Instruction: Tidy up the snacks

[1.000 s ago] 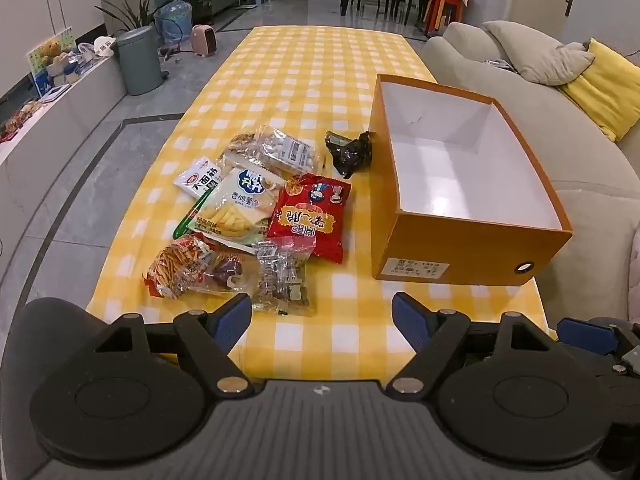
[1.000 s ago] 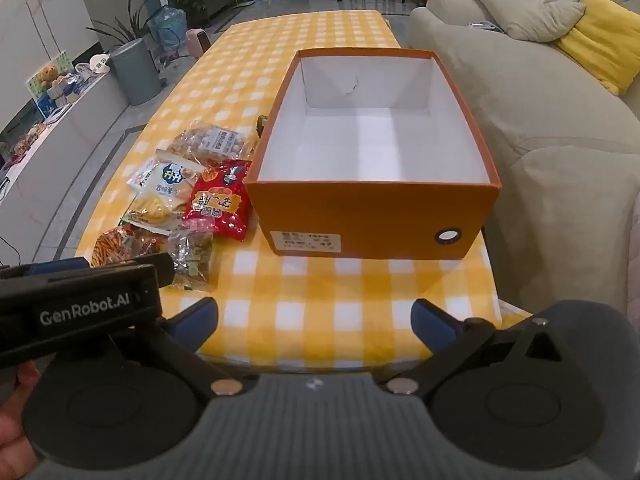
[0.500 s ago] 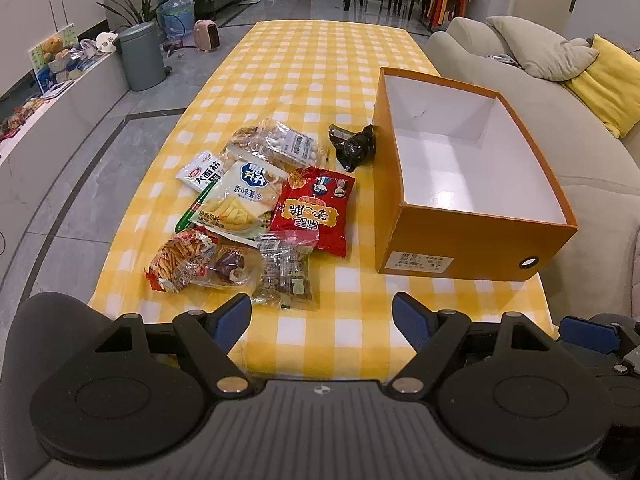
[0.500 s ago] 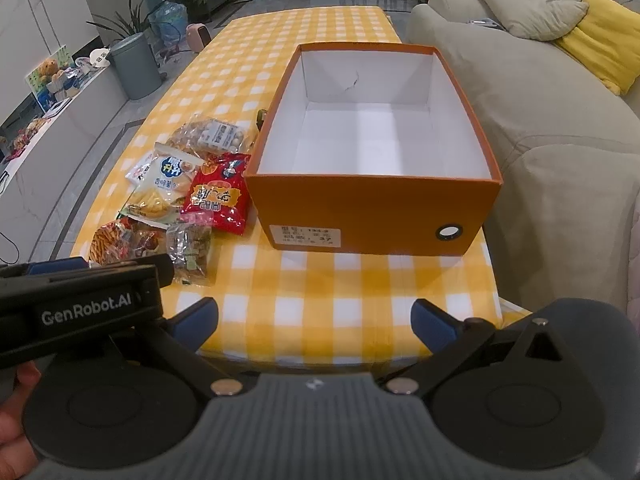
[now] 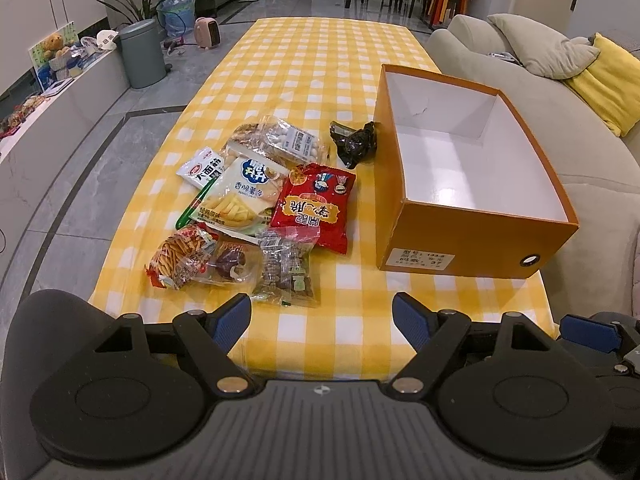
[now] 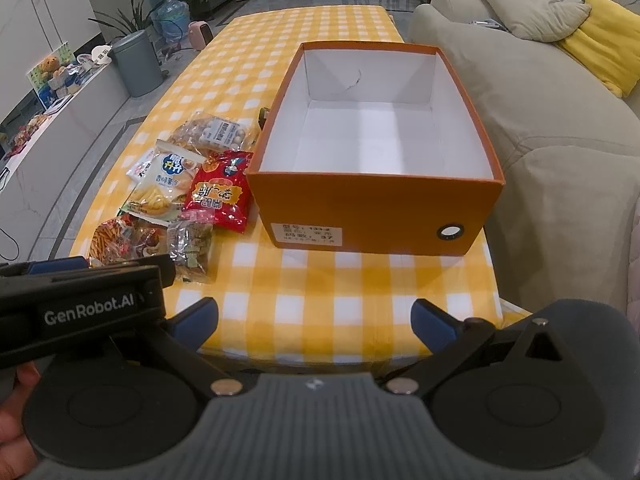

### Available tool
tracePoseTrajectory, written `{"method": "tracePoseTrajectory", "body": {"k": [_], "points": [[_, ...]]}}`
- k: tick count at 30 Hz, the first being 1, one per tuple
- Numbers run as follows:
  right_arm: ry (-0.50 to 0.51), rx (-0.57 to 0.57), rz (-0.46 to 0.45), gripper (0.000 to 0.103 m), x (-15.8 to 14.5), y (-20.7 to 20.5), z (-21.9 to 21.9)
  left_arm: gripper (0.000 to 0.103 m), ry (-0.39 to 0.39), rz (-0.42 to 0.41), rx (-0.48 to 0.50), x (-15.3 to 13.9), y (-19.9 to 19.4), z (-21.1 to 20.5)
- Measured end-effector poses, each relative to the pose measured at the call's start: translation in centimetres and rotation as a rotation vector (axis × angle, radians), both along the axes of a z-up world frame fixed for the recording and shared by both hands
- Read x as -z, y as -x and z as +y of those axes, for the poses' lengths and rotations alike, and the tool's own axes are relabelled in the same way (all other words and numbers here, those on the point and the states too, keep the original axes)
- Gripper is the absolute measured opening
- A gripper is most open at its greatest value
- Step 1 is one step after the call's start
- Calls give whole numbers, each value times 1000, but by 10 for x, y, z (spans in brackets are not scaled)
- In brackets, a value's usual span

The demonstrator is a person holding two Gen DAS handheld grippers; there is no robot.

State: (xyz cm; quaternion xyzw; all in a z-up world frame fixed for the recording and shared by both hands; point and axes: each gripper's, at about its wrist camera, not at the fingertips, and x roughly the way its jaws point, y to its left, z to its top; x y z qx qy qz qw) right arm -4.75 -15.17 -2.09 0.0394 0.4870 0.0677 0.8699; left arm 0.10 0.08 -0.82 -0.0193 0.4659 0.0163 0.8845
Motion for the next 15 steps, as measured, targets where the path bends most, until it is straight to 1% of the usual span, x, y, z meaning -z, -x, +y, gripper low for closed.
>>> {"method": "tracePoseTrajectory", "body": {"k": [15], "points": [[11, -8, 7, 100, 4, -1, 1, 94, -10, 21, -4, 4, -1, -1]]}}
